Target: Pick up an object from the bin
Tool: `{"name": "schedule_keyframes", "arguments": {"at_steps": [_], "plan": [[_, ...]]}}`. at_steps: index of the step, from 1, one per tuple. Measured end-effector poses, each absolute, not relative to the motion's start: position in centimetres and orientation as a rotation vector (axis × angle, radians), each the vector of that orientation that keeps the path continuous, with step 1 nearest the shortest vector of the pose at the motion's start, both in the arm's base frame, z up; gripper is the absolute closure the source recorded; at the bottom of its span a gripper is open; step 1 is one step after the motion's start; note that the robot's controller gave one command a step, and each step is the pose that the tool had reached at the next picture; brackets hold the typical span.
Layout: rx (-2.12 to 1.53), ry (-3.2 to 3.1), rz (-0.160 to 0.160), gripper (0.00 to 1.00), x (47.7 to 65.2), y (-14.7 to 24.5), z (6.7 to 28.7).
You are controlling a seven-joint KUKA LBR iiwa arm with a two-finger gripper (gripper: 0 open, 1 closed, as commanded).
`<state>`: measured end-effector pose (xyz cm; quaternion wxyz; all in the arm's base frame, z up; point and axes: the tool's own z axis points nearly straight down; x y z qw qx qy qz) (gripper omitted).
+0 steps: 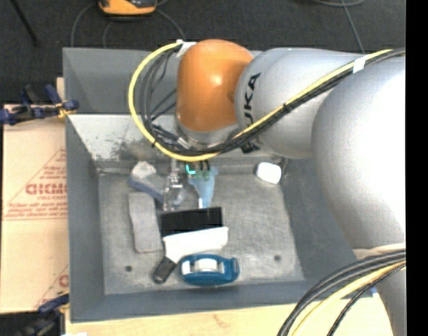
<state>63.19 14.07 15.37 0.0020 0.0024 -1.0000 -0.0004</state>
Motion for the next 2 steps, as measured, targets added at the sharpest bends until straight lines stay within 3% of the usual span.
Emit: {"name": "schedule_keyframes", "arguments": {"at_steps": [1, 2], "plan": [[0.003, -3.146, -0.003, 0.0, 63.4, 14.0, 15.9], [-0.171, -3.144, -0.004, 0.0, 63.7, 13.4, 11.9]]}}
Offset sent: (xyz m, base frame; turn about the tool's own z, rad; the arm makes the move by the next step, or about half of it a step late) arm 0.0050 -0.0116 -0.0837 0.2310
